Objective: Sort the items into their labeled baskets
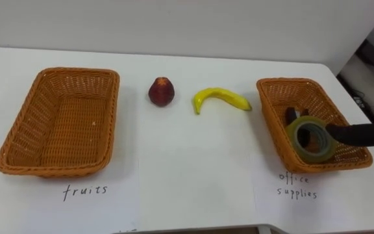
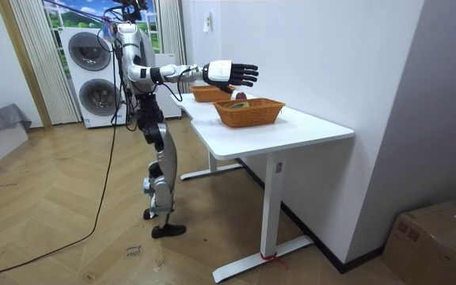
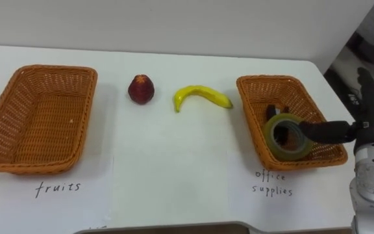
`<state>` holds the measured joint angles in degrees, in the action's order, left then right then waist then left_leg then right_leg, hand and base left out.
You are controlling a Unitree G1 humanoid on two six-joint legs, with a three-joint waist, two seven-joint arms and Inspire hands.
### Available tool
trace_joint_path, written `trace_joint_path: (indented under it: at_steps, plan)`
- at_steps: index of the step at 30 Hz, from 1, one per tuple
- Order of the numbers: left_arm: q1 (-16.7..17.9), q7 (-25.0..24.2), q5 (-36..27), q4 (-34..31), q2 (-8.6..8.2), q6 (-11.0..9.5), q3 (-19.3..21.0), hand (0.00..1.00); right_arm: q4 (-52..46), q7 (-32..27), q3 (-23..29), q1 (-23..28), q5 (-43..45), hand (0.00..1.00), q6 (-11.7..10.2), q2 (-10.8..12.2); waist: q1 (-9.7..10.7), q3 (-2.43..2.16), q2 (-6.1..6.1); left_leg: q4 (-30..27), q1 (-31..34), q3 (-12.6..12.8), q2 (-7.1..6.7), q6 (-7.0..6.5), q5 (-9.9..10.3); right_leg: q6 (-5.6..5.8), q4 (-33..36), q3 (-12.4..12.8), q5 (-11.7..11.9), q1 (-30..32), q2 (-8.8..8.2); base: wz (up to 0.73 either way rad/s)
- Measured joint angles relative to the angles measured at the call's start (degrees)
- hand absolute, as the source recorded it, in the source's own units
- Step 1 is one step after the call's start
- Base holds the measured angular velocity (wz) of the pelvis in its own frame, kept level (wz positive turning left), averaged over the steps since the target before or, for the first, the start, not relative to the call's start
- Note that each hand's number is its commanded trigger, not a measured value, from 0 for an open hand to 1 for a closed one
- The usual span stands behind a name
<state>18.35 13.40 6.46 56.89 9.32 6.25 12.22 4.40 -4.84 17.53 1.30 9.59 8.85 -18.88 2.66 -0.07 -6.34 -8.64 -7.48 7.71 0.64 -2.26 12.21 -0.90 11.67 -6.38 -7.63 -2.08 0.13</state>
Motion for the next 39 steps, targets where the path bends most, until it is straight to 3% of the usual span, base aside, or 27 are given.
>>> trace_joint_path:
  at_steps: [22,29,37,39]
  plan:
    - [-0.1,0.0,0.0,0.4,-0.01,0.0,-0.1,0.0,0.0,-0.1,0.0,-0.7,0.0,0.0,0.0,0.0,-0.1,0.02,0.11,0.1,0.0,0.0,0.0,0.0,0.0,0.0,0.0,0.1,0.0,-0.1,0.02,0.0]
    - [0.0,-1.4,0.0,0.9,0.35,0.0,0.1,0.0,-0.2,-0.1,0.0,-4.4,0.4,0.0,0.0,0.0,-0.4,-0.11,-0.32,0.1,0.0,0.0,-0.03,0.0,0.0,0.0,0.0,0.1,0.0,-0.2,0.01,0.0]
    - [-1.0,-1.9,0.0,-0.8,0.39,0.0,0.8,0.0,-3.1,0.2,-1.0,-8.8,1.6,0.0,0.0,-0.3,-3.0,0.05,-0.91,0.0,0.4,-0.3,-0.12,-0.02,0.0,0.01,0.0,-0.4,0.0,0.0,-0.19,0.02]
    - [-1.3,-1.9,-0.2,-0.8,0.57,0.0,-0.3,0.0,-3.1,0.1,-3.5,-11.1,1.4,0.0,0.0,-1.6,-3.3,0.03,-0.87,-0.1,0.7,-0.6,-0.15,-0.03,0.0,0.02,0.0,-1.0,0.0,0.0,-0.31,0.09]
